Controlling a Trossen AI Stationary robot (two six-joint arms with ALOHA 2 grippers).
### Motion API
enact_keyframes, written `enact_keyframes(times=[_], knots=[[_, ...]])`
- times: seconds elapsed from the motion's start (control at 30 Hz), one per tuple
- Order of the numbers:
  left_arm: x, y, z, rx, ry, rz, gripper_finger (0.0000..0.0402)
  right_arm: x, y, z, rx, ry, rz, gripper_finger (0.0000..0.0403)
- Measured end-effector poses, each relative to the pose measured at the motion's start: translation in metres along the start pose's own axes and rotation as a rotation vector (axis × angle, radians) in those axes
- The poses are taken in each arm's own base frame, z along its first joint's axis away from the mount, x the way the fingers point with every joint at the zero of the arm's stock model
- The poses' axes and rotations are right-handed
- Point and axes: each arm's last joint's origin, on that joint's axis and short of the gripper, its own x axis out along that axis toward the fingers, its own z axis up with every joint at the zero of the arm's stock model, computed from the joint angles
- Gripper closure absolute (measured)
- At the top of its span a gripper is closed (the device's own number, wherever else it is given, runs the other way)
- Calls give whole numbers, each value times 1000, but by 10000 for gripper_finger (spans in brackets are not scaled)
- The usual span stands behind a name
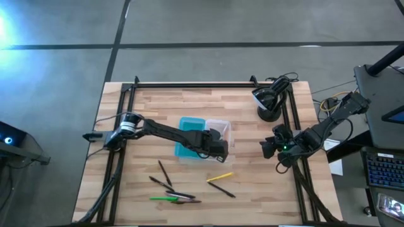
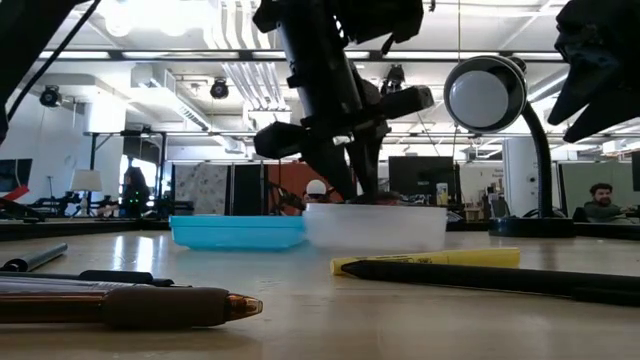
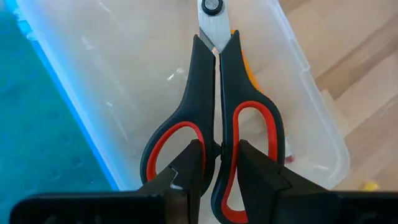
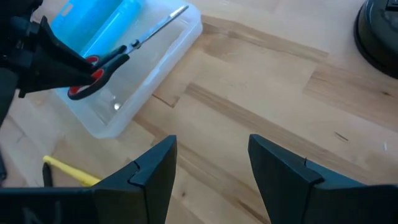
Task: Pick & place school supplies into a supply box
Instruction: Put the black scissors into the supply box, then put the black pen into the supply box
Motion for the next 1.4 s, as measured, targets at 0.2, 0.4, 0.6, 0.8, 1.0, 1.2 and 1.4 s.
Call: enact_keyframes(times=[0.2, 0.4, 0.6, 0.8, 1.0, 1.2, 1.4], knots=[[0, 0, -2, 6, 24, -1, 331, 0, 0, 0, -2, -2, -1, 211], [0, 2, -3, 9, 52, 7, 329, 0, 0, 0, -3, -5, -1, 211], [0, 2, -3, 8, 54, 8, 328, 0, 0, 0, -11, -5, -1, 211], [0, 2, -3, 10, 30, 21, 328, 0, 0, 0, -12, -5, -3, 211], [3, 5, -5, 15, 29, 33, 328, 0, 0, 0, -16, -5, -3, 211], [6, 8, -8, 19, 35, 49, 305, 1, -1, 0, -17, -6, -4, 211], [5, 7, -7, 22, 9, 54, 261, 1, -1, -1, -19, -6, -6, 211]])
